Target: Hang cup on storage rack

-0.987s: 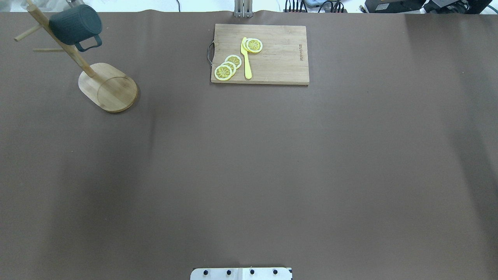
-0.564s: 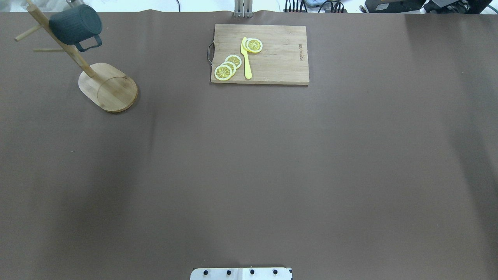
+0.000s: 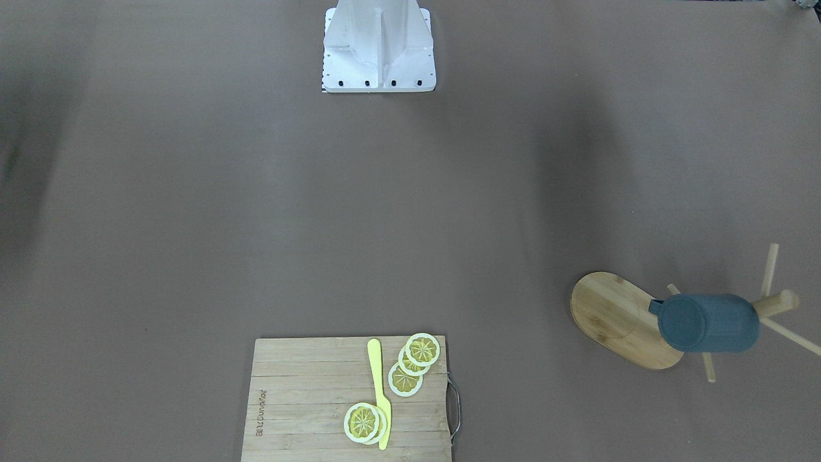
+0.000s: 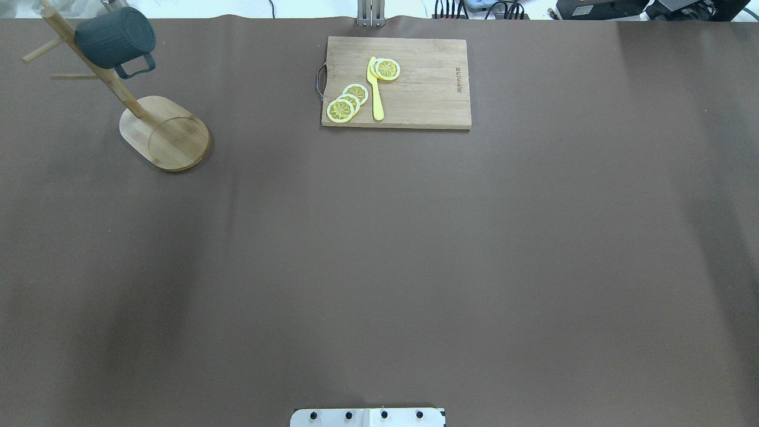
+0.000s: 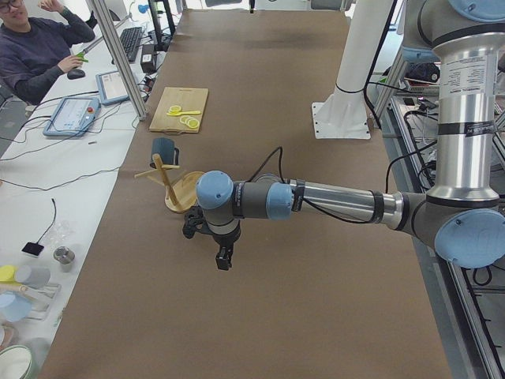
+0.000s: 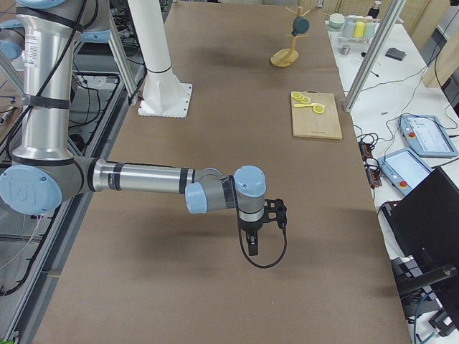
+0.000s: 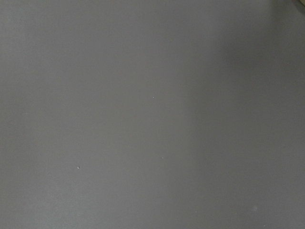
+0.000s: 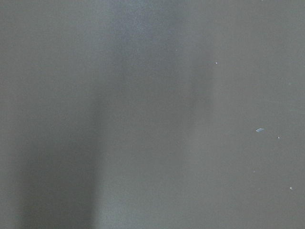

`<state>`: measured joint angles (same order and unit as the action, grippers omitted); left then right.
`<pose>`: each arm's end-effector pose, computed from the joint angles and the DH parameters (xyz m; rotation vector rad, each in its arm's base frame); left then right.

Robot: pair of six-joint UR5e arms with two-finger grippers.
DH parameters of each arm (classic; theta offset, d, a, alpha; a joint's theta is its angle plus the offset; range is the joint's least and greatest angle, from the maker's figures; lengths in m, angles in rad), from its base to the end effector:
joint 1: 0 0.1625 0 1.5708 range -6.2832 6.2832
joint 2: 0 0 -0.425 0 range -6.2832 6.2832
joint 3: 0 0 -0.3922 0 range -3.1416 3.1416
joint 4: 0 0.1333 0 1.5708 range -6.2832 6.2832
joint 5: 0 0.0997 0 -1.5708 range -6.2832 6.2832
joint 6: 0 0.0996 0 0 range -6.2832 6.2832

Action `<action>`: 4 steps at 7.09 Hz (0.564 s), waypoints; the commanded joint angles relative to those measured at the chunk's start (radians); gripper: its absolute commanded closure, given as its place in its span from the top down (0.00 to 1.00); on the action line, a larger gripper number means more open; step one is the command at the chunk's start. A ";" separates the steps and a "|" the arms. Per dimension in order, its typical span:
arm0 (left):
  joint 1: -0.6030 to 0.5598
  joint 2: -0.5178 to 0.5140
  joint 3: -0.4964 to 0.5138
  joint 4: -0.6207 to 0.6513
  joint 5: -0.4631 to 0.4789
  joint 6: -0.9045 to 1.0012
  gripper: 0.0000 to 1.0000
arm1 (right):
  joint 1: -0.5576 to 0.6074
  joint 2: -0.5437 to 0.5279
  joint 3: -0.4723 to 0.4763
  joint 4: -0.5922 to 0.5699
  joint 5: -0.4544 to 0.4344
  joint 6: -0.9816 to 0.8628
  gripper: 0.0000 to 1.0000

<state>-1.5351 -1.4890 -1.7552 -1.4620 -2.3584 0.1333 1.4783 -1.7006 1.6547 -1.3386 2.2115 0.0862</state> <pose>-0.0465 -0.4566 0.6168 0.0326 0.7878 0.1577 0.0319 -0.4544 0.6619 0.1222 -0.6523 -0.0657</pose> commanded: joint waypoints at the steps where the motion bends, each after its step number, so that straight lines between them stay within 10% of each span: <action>1: -0.026 0.021 0.000 -0.011 -0.001 0.046 0.99 | -0.001 0.001 0.005 -0.001 0.005 0.003 1.00; 4: -0.031 0.065 0.008 0.003 0.008 0.034 0.99 | -0.001 -0.004 -0.004 0.033 0.013 0.006 1.00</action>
<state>-1.5629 -1.4380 -1.7508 -1.4598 -2.3538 0.1682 1.4773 -1.7014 1.6607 -1.3223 2.2202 0.0892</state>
